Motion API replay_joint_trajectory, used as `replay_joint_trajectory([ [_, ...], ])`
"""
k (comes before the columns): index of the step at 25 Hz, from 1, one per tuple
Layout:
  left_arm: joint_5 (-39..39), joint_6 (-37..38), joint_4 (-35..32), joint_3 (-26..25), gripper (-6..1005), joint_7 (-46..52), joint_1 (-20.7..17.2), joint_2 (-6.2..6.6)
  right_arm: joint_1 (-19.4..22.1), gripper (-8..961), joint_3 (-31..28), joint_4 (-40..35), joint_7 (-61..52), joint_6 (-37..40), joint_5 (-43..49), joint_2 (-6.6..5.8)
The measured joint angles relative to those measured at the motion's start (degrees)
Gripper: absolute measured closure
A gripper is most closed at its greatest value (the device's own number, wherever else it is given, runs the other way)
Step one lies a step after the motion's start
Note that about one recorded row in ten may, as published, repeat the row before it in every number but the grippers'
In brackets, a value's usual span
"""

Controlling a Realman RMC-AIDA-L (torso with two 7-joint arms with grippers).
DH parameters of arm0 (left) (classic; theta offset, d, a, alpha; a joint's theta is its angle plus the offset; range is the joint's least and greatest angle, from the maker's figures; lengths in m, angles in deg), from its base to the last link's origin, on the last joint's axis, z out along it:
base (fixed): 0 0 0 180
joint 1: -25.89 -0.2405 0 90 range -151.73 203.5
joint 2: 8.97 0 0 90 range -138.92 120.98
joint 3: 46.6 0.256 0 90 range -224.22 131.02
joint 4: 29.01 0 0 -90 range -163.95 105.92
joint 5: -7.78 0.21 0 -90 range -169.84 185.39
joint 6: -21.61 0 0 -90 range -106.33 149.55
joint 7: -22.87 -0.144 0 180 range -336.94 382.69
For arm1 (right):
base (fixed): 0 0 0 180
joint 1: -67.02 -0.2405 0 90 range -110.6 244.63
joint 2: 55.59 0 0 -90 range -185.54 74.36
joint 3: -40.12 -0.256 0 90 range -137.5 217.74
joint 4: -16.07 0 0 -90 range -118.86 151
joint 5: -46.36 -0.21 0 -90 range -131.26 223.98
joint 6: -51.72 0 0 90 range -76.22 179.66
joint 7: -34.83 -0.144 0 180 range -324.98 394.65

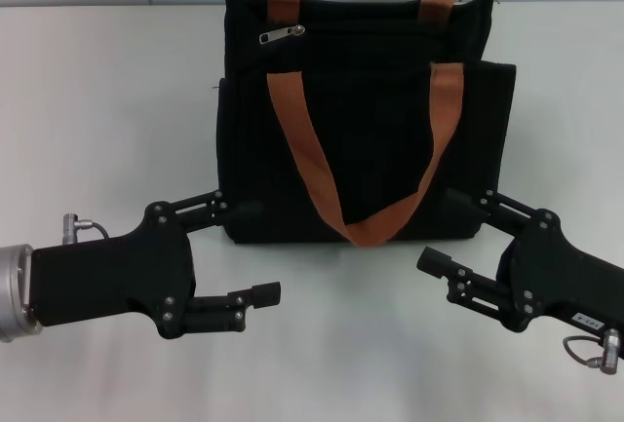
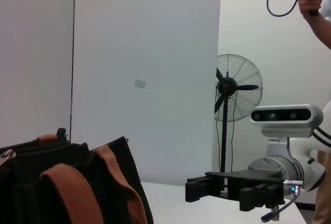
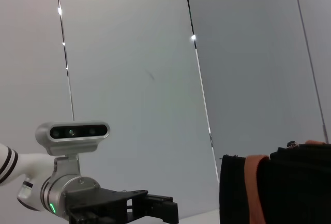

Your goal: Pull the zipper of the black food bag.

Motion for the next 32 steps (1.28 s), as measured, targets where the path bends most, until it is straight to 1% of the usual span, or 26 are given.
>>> replay_joint_trajectory([
  [10,-0.1,-0.4,0.0,-0.1,185,0.0,0.0,0.0,-0.1,262,-0.3,0.8,0.0,-0.1,-0.4,0.11],
  [14,-2.5,-1.5,0.5,-0.3,184,0.0,-0.2,-0.04,-0.1,263,-0.5,1.0,0.0,-0.1,-0.4,0.1],
  [17,-7.1,-5.5,1.7,-0.8,184,0.0,-0.6,0.02,-0.2,263,-0.6,1.4,0.0,-0.3,-0.4,0.09],
  [18,-11.0,-8.4,2.9,-2.3,184,0.2,-0.9,0.07,-0.5,263,-0.6,2.0,0.0,-1.0,-0.5,0.09],
  [19,-11.0,-8.4,2.9,-2.3,184,0.2,-0.9,0.07,-0.5,263,-0.6,2.0,0.0,-1.0,-0.5,0.09],
  [20,-15.1,-9.9,4.4,-4.3,184,0.4,-0.7,0.07,-0.9,262,-0.6,2.7,0.1,-2.0,-0.5,0.09],
  [21,-15.1,-9.9,4.4,-4.3,185,0.4,-0.7,0.07,-0.9,262,-0.6,2.7,0.1,-2.0,-0.5,0.09],
  [22,-16.5,-10.4,4.9,-4.8,185,0.4,-0.5,0.06,-1.2,262,-0.6,3.2,0.2,-2.5,-0.5,0.09],
  [23,-19.8,-12.7,5.7,-5.4,185,0.7,0.5,0.03,-1.8,262,-0.6,4.0,0.4,-3.1,-0.5,0.09],
  [25,-20.3,-13.9,5.7,-5.3,185,1.0,1.1,0.01,-2.1,262,-0.6,4.3,0.4,-3.4,-0.5,0.1],
  [27,-20.7,-17.1,5.8,-5.0,186,1.6,2.5,-0.04,-2.4,262,-0.4,4.6,0.4,-3.6,-0.5,0.1],
  [28,-20.5,-20.1,5.8,-4.1,186,2.0,3.8,-0.05,-2.7,261,-0.4,4.7,0.4,-3.7,-0.5,0.1],
  [29,-20.5,-20.1,5.8,-4.1,186,2.0,3.8,-0.05,-2.7,261,-0.4,4.7,0.4,-3.7,-0.5,0.1],
  [30,-20.3,-23.1,5.8,-2.1,186,2.1,4.8,-0.06,-2.8,261,-0.5,5.1,0.4,-3.7,-0.5,0.1],
  [32,-20.3,-24.4,5.8,-1.1,187,2.1,5.2,-0.07,-2.8,261,-0.6,5.2,0.4,-3.8,-0.5,0.1],
])
